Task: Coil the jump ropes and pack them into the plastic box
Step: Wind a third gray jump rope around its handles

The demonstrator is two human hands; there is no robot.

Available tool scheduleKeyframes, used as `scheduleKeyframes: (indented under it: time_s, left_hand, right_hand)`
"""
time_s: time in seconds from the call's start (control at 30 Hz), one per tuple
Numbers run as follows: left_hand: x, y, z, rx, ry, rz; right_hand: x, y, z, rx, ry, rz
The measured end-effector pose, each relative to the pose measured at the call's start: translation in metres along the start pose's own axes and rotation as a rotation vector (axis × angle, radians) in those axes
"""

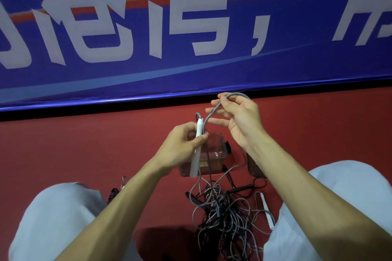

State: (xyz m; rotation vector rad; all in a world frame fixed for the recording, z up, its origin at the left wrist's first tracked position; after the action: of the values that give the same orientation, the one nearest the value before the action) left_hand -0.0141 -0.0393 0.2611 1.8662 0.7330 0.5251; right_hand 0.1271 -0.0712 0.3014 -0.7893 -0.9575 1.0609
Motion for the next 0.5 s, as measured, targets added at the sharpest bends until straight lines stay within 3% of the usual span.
scheduleKeyframes:
  time_s: [0.13,0.23,0.37,0.5]
  left_hand:
    - [-0.003,0.004,-0.01,-0.11,0.168,0.048]
    - [-0.009,0.011,-0.015,-0.362,0.206,0.073]
    - [-0.014,0.016,-0.026,-0.628,0.27,0.105]
    - [-0.018,0.022,-0.039,-0.898,0.295,0.181]
  right_hand:
    - [0.005,0.002,-0.002,0.073,0.014,0.018]
    - [0.006,0.011,-0.002,0.034,-0.005,0.097]
    - [-0.001,0.034,0.006,-0.246,-0.125,0.291]
    - [-0.002,0.042,0.01,-0.551,-0.156,0.291]
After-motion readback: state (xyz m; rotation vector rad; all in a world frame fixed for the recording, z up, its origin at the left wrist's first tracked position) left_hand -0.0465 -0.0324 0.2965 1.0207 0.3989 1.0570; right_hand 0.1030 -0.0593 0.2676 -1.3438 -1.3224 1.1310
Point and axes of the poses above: each hand's wrist, its own x-axis towards the middle knuckle, its own z-axis out of the palm, y = z × x, the point moved 8 cm from there along x, towards the middle knuckle, and after that the axes turned 13 degrees about -y, right-handed, at the moved point
